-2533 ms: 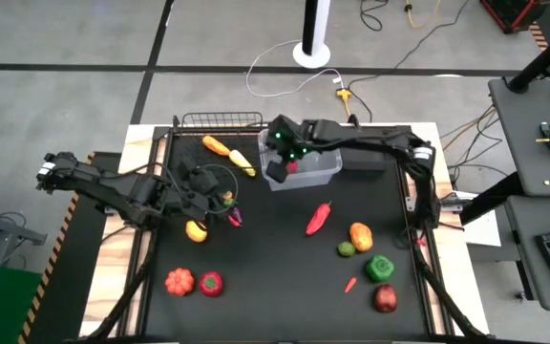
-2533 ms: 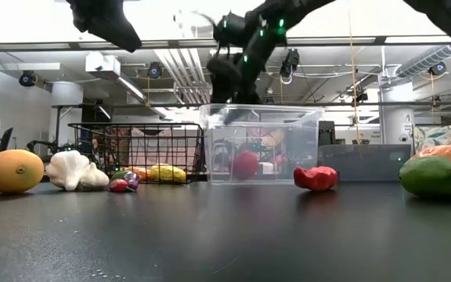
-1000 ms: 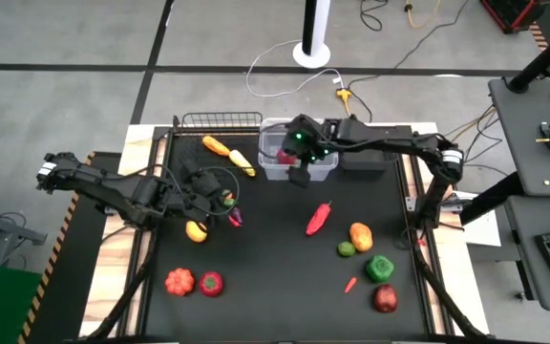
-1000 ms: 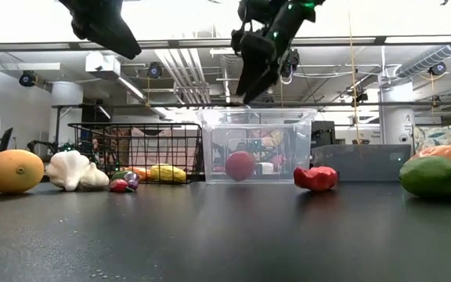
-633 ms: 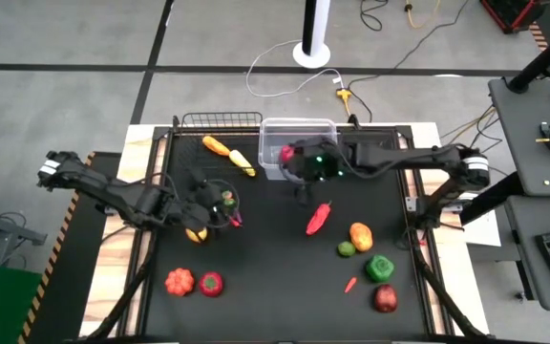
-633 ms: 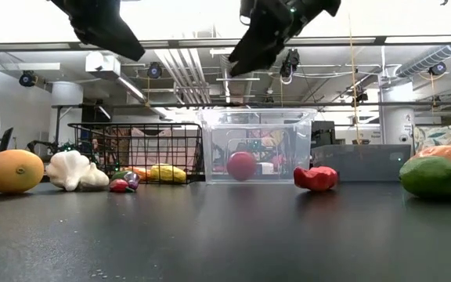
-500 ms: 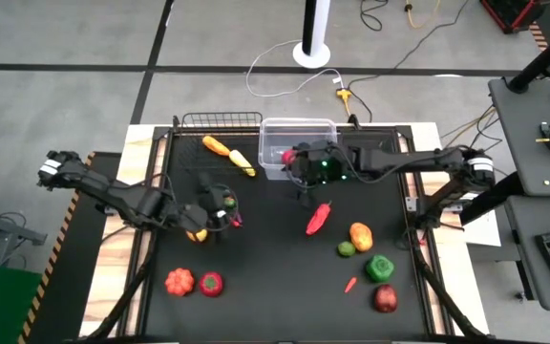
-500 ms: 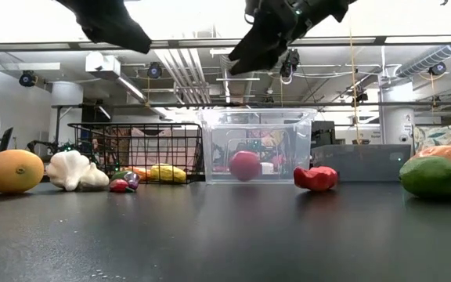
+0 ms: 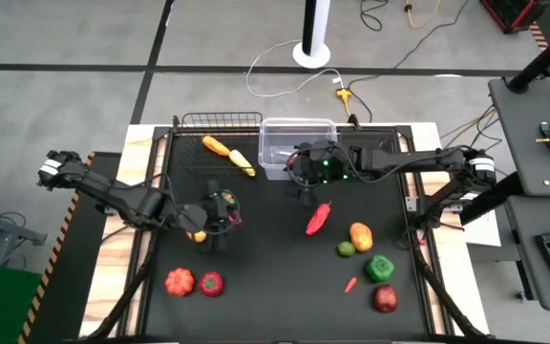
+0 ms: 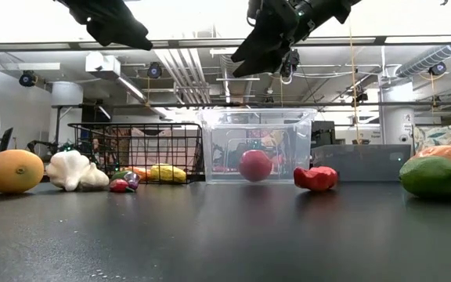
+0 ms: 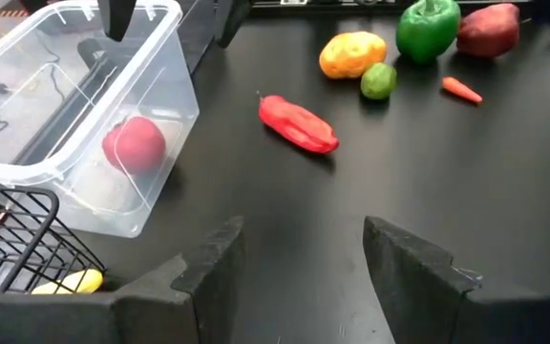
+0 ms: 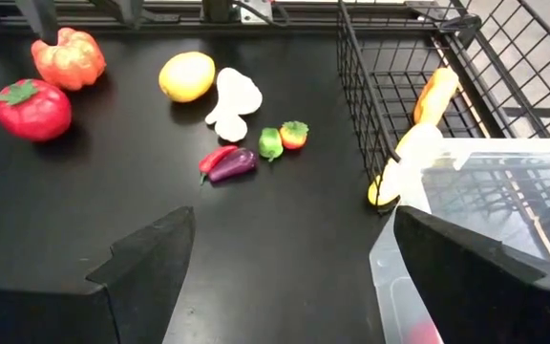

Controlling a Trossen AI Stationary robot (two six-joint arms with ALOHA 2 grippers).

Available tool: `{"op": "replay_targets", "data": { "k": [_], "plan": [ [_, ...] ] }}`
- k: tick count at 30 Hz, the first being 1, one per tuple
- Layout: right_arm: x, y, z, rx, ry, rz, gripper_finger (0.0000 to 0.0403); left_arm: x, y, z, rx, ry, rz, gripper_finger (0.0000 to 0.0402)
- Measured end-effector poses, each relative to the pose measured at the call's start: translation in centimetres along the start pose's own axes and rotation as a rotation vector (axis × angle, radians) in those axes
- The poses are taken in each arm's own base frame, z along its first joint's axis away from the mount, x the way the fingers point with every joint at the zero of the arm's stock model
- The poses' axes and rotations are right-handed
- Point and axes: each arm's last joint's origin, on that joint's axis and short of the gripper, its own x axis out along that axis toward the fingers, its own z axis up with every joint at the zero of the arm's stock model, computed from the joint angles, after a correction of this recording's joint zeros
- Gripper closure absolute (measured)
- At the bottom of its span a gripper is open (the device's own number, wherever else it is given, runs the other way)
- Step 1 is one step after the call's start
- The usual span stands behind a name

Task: Sort produce into baskets
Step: Put the large red chili pepper into the wire basket

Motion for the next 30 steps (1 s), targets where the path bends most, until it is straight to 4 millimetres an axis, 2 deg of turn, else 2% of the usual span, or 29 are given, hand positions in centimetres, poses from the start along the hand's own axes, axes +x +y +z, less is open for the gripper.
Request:
{"op": "replay_targets", "data": {
  "k": [7, 17, 23, 30],
  "plan": [
    [0.0, -0.01, 0.05, 0.006, -0.005, -0.001, 0.0053, 0.01, 0.02, 0.01, -0.001, -0.001, 0.002, 0.0207],
    [0.0, -0.02, 0.06, 0.131, -0.007, -0.001, 0.0053, 0.0, 0.15, 0.05, -0.016, -0.014, 0.049, 0.0207],
    [-0.01, -0.12, 0.29, 0.128, -0.032, -0.028, 0.0053, 0.0, 0.16, 0.05, -0.018, -0.015, 0.053, 0.0207],
    [0.04, 0.57, -0.24, 0.134, 0.028, 0.037, 0.0053, -0.04, 0.45, 0.2, -0.05, -0.051, 0.156, 0.0207]
  ]
}}
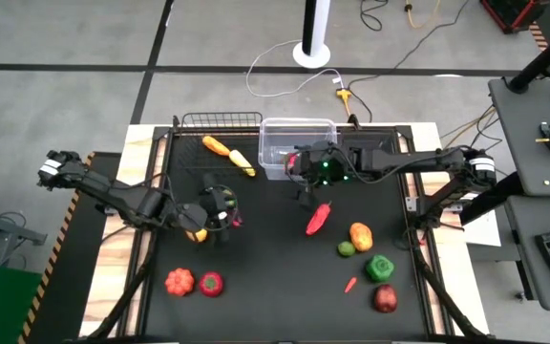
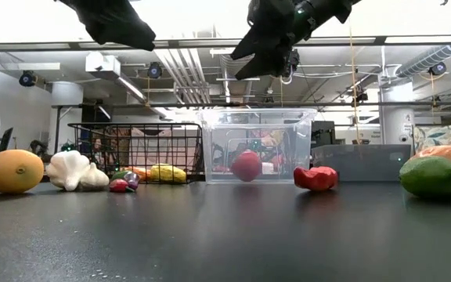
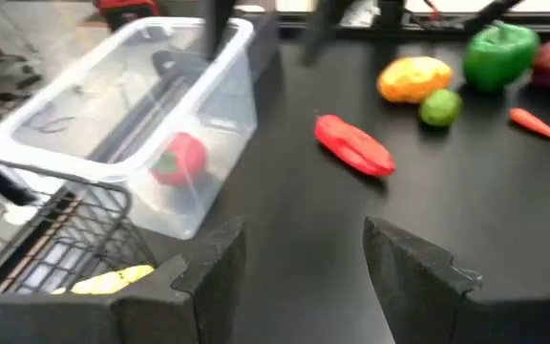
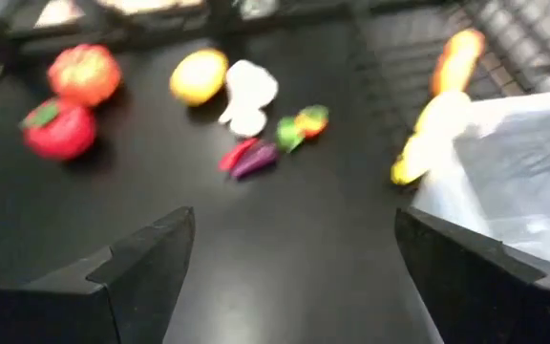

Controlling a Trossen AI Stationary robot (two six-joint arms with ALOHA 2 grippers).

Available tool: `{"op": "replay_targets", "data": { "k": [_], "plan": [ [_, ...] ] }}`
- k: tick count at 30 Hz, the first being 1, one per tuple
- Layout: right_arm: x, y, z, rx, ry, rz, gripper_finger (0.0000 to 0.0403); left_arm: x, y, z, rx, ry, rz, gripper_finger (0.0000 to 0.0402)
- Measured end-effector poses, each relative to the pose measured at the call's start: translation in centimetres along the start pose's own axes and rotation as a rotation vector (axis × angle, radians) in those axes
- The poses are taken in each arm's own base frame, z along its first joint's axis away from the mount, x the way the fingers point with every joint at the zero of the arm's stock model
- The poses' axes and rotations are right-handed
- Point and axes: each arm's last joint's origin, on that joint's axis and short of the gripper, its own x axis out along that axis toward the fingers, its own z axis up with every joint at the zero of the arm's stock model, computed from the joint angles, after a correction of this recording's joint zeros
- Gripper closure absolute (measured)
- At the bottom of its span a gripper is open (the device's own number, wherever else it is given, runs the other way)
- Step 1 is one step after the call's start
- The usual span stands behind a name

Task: Sort produce into baskets
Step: Put the large red chili pepper into the wire basket

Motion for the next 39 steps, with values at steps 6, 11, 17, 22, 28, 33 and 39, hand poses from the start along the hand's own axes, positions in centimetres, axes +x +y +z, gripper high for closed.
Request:
{"op": "replay_targets", "data": {
  "k": [6, 11, 17, 22, 28, 33, 39],
  "plan": [
    [-0.1, 2.0, -0.7, -0.045, 0.075, 0.049, 0.0055, 0.0, 0.0, 0.0, 0.001, -0.001, 0.005, 0.0207],
    [-0.2, 3.7, -1.9, -0.088, 0.186, 0.085, 0.0067, 0.0, 0.0, 0.0, 0.009, -0.001, 0.005, 0.0207],
    [-0.5, 5.2, -4.4, -0.213, 0.422, -0.016, 0.0083, 0.0, 0.0, 0.0, 0.034, -0.001, 0.005, 0.0207],
    [0.4, 6.0, -5.8, -0.266, 0.532, -0.021, 0.0093, 0.0, 0.0, 0.0, 0.043, -0.004, 0.003, 0.0207],
    [2.6, 6.1, -7.5, -0.314, 0.635, -0.007, 0.0101, 0.0, 0.0, 0.1, 0.041, -0.007, 0.003, 0.0207],
    [4.8, 6.0, -9.2, -0.323, 0.724, -0.011, 0.0102, 0.0, 0.0, 0.1, 0.041, -0.007, 0.002, 0.0207],
    [6.5, 5.7, -10.7, -0.354, 0.796, -0.053, 0.0119, 0.0, 0.0, 0.1, 0.049, -0.007, 0.002, 0.0207]
  ]
}}
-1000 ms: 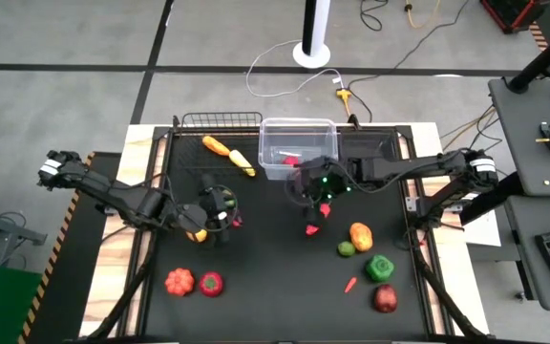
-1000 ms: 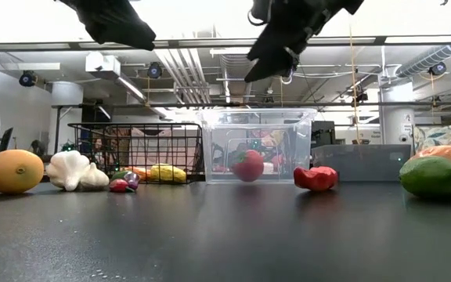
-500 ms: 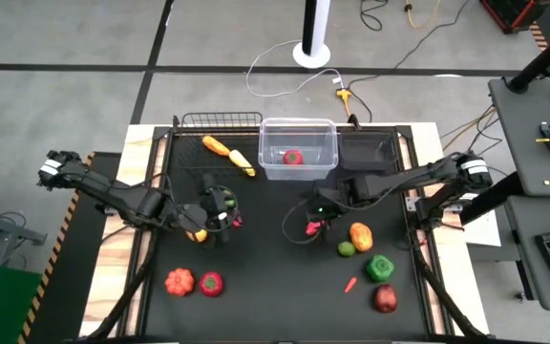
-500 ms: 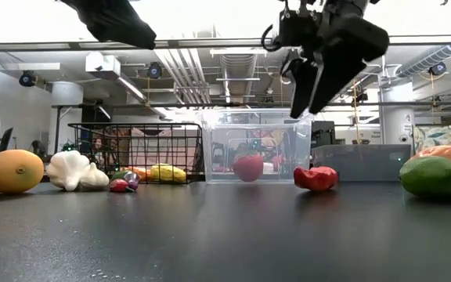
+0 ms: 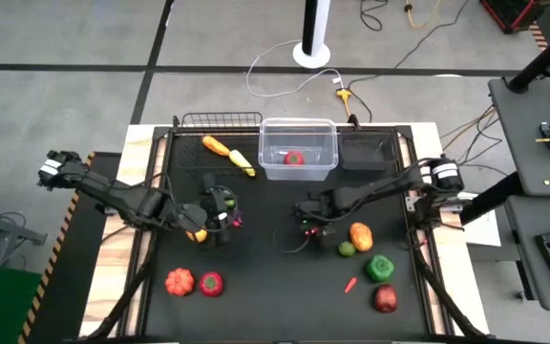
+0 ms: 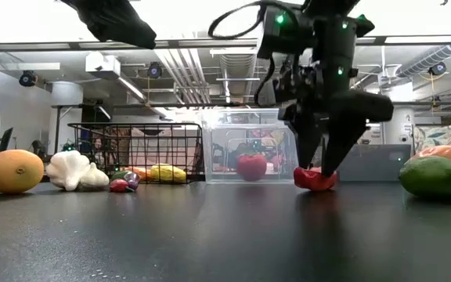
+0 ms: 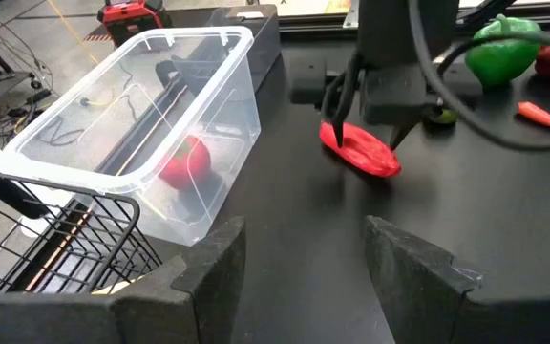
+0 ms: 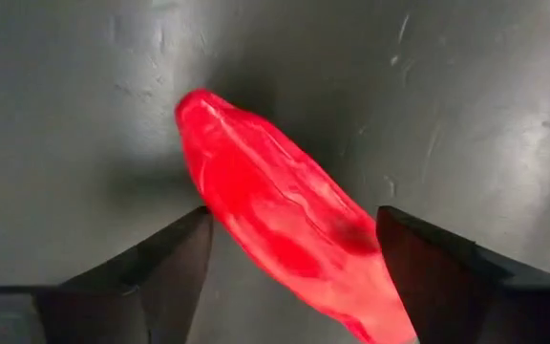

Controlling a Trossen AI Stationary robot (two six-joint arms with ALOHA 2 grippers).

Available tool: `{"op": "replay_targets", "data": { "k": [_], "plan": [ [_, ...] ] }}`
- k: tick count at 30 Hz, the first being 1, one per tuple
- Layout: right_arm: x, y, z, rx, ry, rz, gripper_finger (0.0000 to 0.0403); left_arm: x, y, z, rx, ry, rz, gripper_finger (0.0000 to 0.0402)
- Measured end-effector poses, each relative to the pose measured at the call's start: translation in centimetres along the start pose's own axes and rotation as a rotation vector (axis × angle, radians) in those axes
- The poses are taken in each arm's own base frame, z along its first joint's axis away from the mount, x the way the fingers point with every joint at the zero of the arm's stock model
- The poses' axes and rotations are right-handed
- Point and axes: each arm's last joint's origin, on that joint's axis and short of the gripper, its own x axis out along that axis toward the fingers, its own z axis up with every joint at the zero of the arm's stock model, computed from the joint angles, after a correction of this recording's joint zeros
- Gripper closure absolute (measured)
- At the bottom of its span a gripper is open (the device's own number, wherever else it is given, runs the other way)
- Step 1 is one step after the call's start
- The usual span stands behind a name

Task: Sort produce into baskets
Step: Put the large red chili pepper into the wire basket

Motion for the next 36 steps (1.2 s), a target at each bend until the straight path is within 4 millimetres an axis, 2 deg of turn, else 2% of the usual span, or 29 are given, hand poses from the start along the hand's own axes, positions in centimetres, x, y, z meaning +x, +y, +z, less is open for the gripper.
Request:
{"op": "replay_targets", "data": {
  "k": [4, 10, 13, 16, 23, 27, 32, 36],
  "plan": [
    [0.9, 0.1, 0.0, -0.003, 0.026, 0.003, 0.0164, 0.0, 0.0, 0.0, 0.0, 0.0, 0.0, 0.0207],
    [1.6, 0.1, 0.1, -0.004, 0.041, 0.003, 0.0264, 0.0, 0.0, 0.0, 0.011, 0.001, 0.0, 0.0207],
    [1.3, 0.1, 0.1, 0.005, 0.033, 0.003, 0.0304, 0.0, 0.0, 0.0, 0.029, -0.001, 0.0, 0.0207],
    [0.0, 0.1, 0.1, 0.045, -0.016, 0.027, 0.0312, 0.0, -0.1, 0.2, 0.032, -0.018, -0.006, 0.0207],
    [-6.2, -0.5, 1.3, 0.137, -0.515, 0.06, 0.0297, 0.6, -0.7, 0.0, 0.02, -0.13, -0.079, 0.0207],
    [-8.9, -0.6, 0.7, 0.129, -0.872, 0.053, 0.0296, 1.1, -1.2, -0.7, 0.01, -0.238, -0.184, 0.0207],
    [-10.3, -0.5, -0.2, 0.085, -1.264, 0.039, 0.0301, 1.4, -1.3, -1.6, -0.034, -0.364, -0.271, 0.0206],
    [-10.6, -0.5, -0.1, 0.054, -1.456, 0.033, 0.0301, 1.5, -1.2, -2.0, -0.047, -0.411, -0.283, 0.0186]
  ]
}}
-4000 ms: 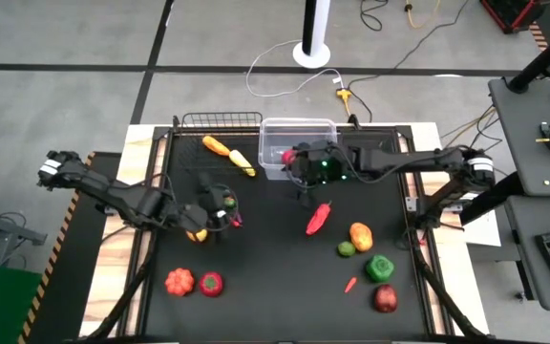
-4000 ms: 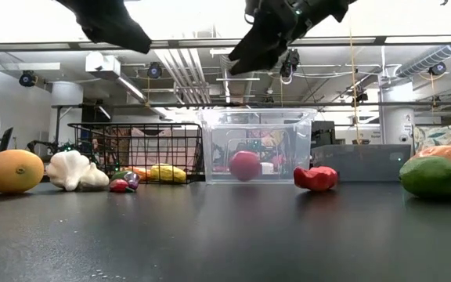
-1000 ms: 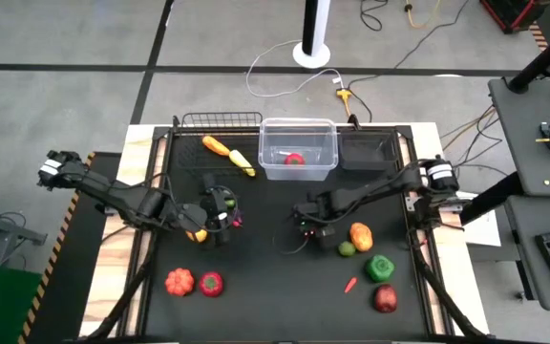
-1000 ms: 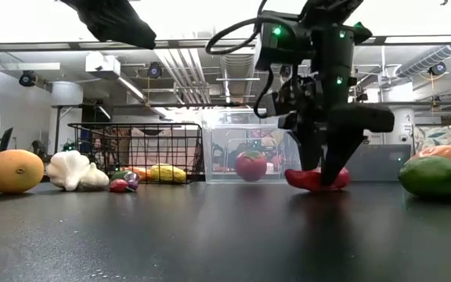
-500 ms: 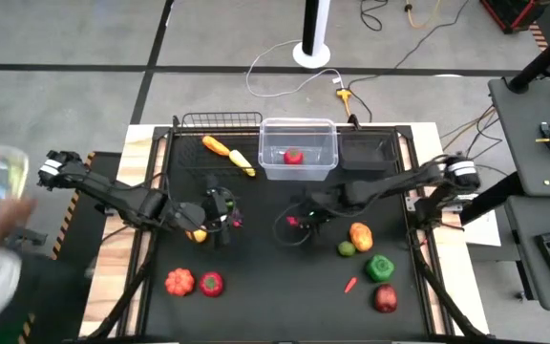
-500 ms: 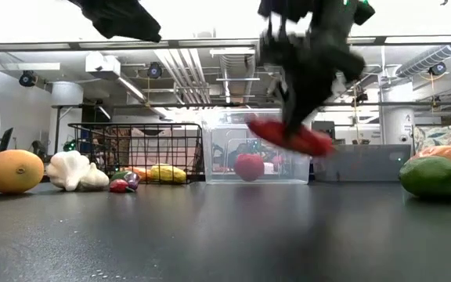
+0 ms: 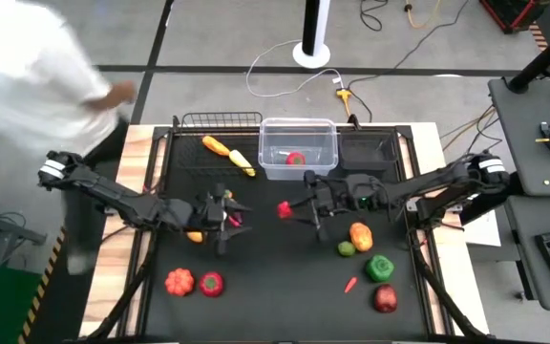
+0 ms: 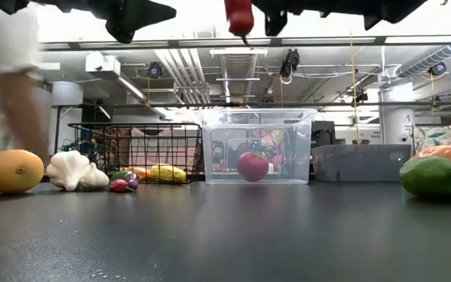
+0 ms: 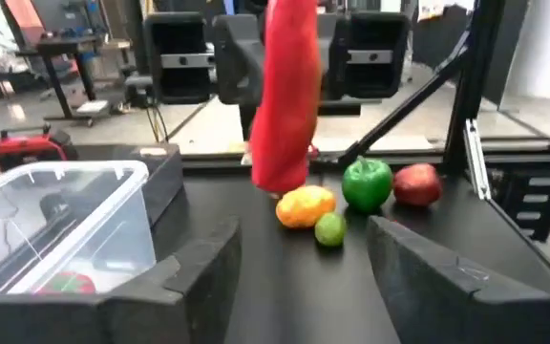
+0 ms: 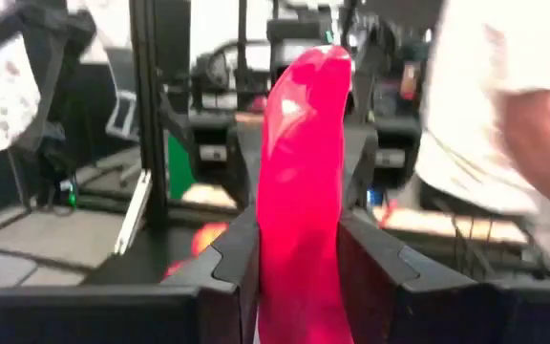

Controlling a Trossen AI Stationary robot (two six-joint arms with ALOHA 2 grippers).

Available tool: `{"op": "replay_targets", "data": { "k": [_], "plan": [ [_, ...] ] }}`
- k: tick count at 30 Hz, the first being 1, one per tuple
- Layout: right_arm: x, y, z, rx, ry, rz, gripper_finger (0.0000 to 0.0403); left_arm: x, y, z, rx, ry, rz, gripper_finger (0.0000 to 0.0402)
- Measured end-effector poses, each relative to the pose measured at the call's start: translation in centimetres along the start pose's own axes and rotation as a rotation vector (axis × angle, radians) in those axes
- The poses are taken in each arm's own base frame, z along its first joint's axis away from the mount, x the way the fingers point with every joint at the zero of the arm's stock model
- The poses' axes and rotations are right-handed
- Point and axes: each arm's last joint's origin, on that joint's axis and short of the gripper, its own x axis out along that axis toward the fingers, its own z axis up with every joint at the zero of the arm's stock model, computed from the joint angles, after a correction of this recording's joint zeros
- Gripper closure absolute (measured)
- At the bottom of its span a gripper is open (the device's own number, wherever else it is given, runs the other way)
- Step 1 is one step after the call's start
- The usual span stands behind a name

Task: Sort produce into baskets
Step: Put the large red chili pepper into the wire basket

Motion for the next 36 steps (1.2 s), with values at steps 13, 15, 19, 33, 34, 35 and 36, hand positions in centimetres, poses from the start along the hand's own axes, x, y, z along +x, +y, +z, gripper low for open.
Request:
{"op": "replay_targets", "data": {
  "k": [13, 15, 19, 33, 34, 35, 36],
  "plan": [
    [4.4, -0.2, -0.4, -0.049, -0.065, 0.093, 0.0301, 2.2, -0.1, -1.0, 0.05, -0.094, -0.002, 0.0123],
    [5.0, -0.3, 0.0, -0.065, -0.063, 0.094, 0.0301, 2.6, 0.0, -1.2, 0.044, -0.091, 0.006, 0.0123],
    [5.8, -0.5, -0.1, -0.083, -0.017, 0.097, 0.0301, 3.0, 0.0, -1.5, 0.051, -0.073, 0.01, 0.0129],
    [6.1, -0.9, 0.3, -0.089, -0.015, 0.06, 0.026, 3.2, 0.1, -1.5, 0.053, -0.07, 0.018, 0.0309],
    [6.1, -0.9, 0.3, -0.085, -0.008, 0.054, 0.0252, 3.2, 0.1, -1.6, 0.055, -0.065, 0.018, 0.0309],
    [6.1, -1.0, 0.2, -0.083, 0.002, 0.052, 0.0244, 3.2, 0.1, -1.6, 0.058, -0.058, 0.019, 0.0309],
    [6.0, -1.1, 0.2, -0.08, 0.013, 0.05, 0.0236, 3.2, 0.2, -1.7, 0.061, -0.051, 0.021, 0.0309]
  ]
}}
